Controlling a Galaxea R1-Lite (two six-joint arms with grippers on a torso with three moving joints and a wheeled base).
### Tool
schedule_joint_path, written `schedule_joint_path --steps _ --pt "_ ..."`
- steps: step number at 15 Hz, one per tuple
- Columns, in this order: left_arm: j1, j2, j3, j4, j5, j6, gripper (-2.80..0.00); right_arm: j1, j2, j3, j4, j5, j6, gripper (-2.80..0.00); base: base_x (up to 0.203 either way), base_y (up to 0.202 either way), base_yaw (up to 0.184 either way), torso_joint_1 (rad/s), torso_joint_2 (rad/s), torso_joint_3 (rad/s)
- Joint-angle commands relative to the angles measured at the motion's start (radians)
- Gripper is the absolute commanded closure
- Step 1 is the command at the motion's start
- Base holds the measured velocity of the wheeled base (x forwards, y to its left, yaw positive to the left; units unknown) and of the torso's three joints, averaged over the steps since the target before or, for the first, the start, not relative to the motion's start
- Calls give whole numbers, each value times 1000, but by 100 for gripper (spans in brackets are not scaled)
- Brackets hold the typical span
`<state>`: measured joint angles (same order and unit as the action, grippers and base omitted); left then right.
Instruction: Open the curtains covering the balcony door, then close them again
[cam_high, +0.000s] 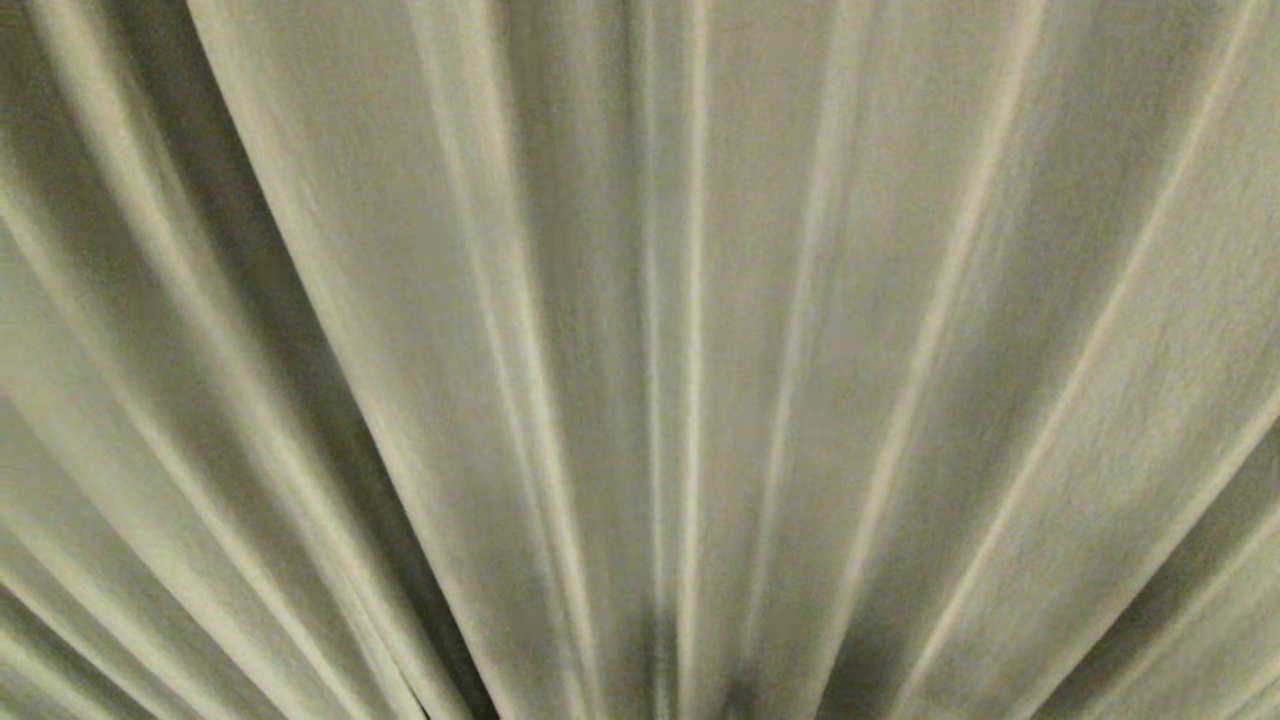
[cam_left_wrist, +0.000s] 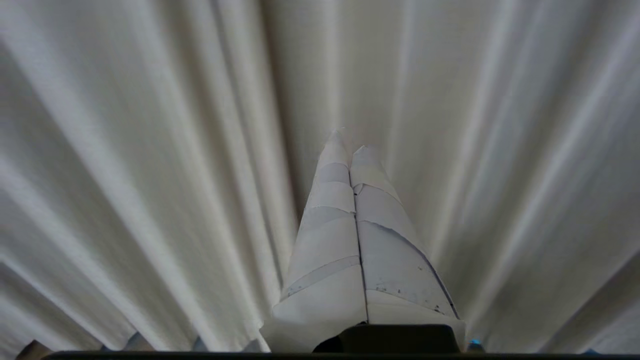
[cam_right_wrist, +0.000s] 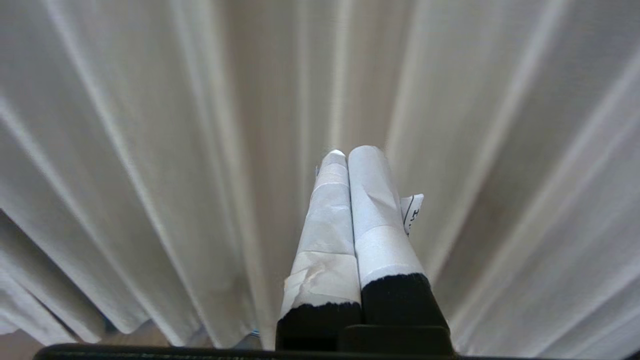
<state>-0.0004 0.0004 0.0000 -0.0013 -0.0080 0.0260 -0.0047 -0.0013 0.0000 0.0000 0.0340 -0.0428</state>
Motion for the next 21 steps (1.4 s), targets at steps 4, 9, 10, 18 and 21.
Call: schedule_joint_path --steps 4,9,10,18,21 --pt "0 0 0 0 0 0 0 0 1 0 0 1 -2 0 0 178 1 0 5 2" --pt "0 0 0 0 0 -7 0 0 1 0 0 1 0 0 0 189 0 3 2 2" --pt "-1 0 0 0 2 -10 0 0 1 0 0 1 -1 0 0 187 -1 2 2 7" --pt "0 0 0 0 2 -12 0 0 1 0 0 0 1 0 0 188 0 2 2 3" --pt "-1 0 0 0 3 -12 0 0 1 0 0 0 1 0 0 188 1 2 2 1"
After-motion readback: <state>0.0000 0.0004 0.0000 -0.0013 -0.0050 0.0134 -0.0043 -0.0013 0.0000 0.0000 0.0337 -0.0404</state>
